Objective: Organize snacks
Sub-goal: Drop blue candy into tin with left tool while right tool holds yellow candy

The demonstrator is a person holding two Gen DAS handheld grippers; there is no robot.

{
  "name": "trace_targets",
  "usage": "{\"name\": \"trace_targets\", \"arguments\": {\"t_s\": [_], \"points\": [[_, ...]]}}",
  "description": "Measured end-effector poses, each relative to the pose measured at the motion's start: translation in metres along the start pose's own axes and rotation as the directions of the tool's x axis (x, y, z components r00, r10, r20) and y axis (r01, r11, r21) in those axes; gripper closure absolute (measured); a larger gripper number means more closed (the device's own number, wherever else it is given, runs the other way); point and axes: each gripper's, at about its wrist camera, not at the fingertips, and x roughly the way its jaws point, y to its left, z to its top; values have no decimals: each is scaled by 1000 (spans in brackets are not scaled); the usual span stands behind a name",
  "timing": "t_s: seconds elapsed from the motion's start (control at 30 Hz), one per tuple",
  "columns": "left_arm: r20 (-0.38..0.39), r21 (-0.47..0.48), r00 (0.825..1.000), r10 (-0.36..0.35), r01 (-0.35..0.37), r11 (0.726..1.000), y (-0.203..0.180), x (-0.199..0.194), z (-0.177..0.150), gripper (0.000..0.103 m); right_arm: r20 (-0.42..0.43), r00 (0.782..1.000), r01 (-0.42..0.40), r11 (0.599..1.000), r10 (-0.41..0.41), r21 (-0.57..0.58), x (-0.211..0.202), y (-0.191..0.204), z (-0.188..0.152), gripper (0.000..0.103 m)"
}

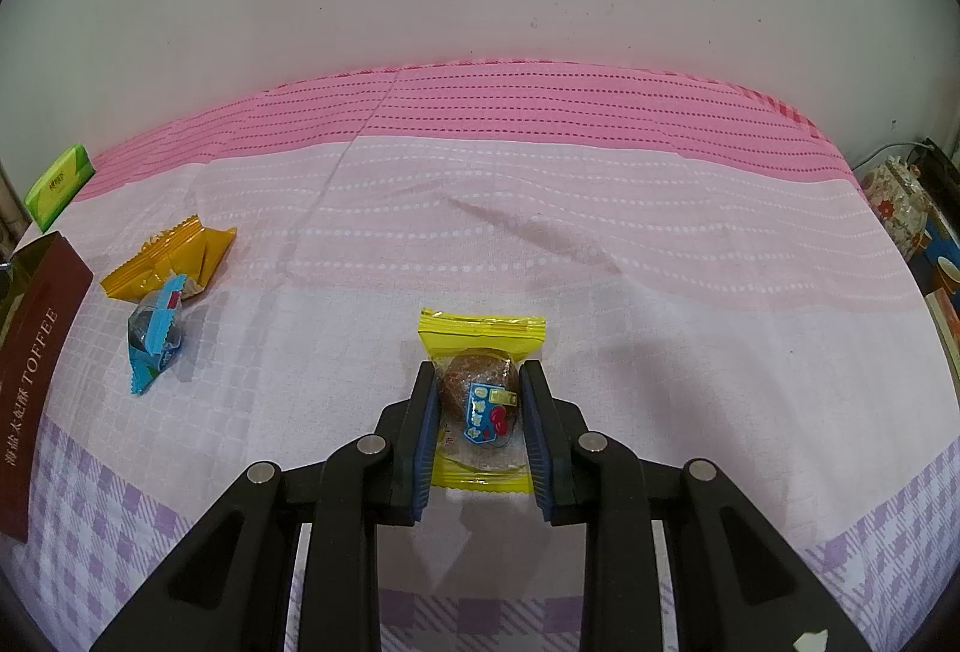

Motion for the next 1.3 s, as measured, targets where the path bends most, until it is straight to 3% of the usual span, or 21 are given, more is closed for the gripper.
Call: {"name": "trace_targets", "arguments": {"t_s": [0.7,1.3], "points": [[-73,19,995,66,-65,998,10,38,-4,75,0,1000,1,1000,-1,-1,0,1,0,77],[-92,3,994,63,-63,998,20,29,-1,72,0,1000,4,1000,-4,-2,0,2,0,77]]}}
